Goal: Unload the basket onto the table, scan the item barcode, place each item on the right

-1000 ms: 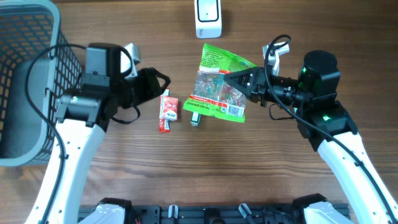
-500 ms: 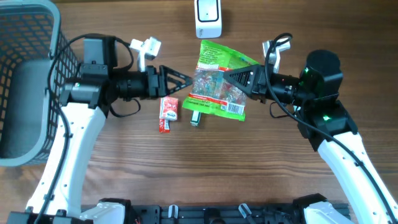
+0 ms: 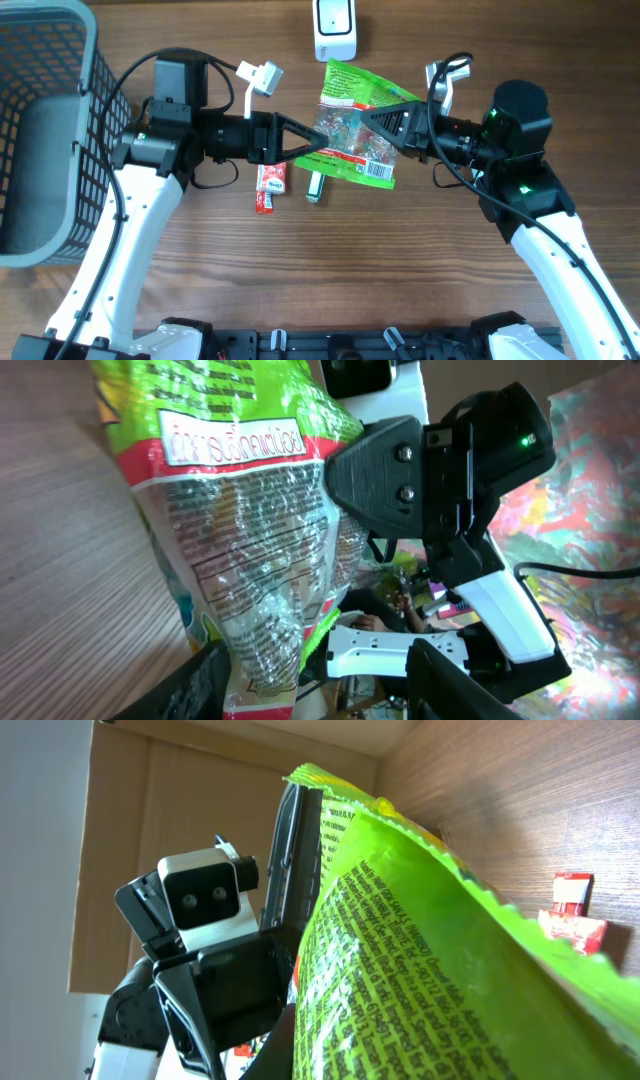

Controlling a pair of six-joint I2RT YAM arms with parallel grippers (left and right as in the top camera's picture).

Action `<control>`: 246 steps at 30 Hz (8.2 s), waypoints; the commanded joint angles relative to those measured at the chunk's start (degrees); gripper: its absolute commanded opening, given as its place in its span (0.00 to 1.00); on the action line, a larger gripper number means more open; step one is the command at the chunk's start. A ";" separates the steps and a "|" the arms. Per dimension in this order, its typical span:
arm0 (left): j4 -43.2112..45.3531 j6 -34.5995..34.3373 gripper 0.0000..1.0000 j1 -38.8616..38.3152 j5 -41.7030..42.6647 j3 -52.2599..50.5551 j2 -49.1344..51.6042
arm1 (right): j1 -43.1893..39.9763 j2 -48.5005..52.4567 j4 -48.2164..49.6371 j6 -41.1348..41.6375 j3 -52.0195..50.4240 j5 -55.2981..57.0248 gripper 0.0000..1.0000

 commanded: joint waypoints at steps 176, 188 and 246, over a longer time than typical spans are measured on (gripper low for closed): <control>12.26 10.36 0.04 -15.63 3.02 0.37 0.37 | -4.74 9.49 -3.23 1.73 0.22 -23.74 0.17; 0.46 10.54 0.04 -15.63 -11.37 0.37 0.37 | -4.74 9.51 5.35 -20.83 0.22 -21.57 0.04; 9.99 8.57 1.00 -11.26 -15.15 0.37 0.37 | -9.20 9.42 41.57 22.32 0.44 -3.72 0.04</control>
